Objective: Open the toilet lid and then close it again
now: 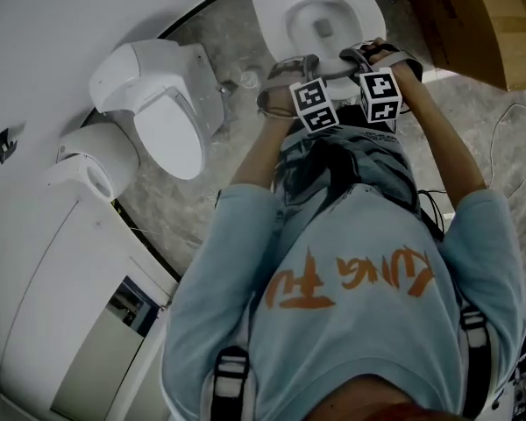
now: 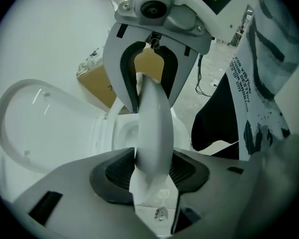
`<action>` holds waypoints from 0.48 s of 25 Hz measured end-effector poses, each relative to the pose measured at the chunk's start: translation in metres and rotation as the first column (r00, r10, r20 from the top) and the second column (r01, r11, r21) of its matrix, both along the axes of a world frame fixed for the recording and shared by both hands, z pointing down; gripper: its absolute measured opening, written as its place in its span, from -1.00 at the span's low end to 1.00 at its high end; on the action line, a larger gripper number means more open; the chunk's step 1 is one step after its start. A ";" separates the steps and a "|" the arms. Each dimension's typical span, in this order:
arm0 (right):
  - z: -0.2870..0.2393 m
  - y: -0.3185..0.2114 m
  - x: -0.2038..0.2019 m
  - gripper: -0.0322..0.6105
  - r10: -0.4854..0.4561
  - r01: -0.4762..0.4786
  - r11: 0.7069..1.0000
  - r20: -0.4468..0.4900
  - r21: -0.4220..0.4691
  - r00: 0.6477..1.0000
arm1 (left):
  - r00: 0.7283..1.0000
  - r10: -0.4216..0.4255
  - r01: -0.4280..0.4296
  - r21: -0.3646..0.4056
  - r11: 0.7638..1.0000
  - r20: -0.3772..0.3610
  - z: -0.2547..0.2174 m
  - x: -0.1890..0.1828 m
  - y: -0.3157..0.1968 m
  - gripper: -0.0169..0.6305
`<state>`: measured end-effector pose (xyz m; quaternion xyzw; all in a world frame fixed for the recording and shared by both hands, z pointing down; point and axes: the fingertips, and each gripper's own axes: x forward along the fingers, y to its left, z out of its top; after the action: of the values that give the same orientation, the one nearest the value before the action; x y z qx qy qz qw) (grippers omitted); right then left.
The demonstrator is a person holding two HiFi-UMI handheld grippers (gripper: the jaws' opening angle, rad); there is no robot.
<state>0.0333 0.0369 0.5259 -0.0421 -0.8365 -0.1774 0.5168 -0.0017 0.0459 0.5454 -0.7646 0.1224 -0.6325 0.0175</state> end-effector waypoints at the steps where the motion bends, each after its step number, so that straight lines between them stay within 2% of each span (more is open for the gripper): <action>1: 0.006 0.003 0.002 -0.30 0.013 -0.013 1.000 0.003 -0.012 1.000 | 1.000 0.004 -0.004 -0.007 1.000 -0.001 0.005 0.002 0.004 -0.30; 7: 0.056 0.022 0.009 -0.23 0.026 -0.026 1.000 -0.020 0.003 0.999 | 1.000 0.020 -0.019 -0.096 0.995 0.006 0.046 0.009 0.024 -0.19; 12: 0.095 0.044 0.008 -0.17 0.020 -0.020 1.000 -0.060 -0.006 0.998 | 0.999 0.036 -0.031 -0.131 0.991 0.035 0.086 0.008 0.049 -0.15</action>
<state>0.0413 0.0812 0.6214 -0.0407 -0.8216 -0.1680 0.5433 0.0067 0.0947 0.6316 -0.7541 0.0677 -0.6530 -0.0196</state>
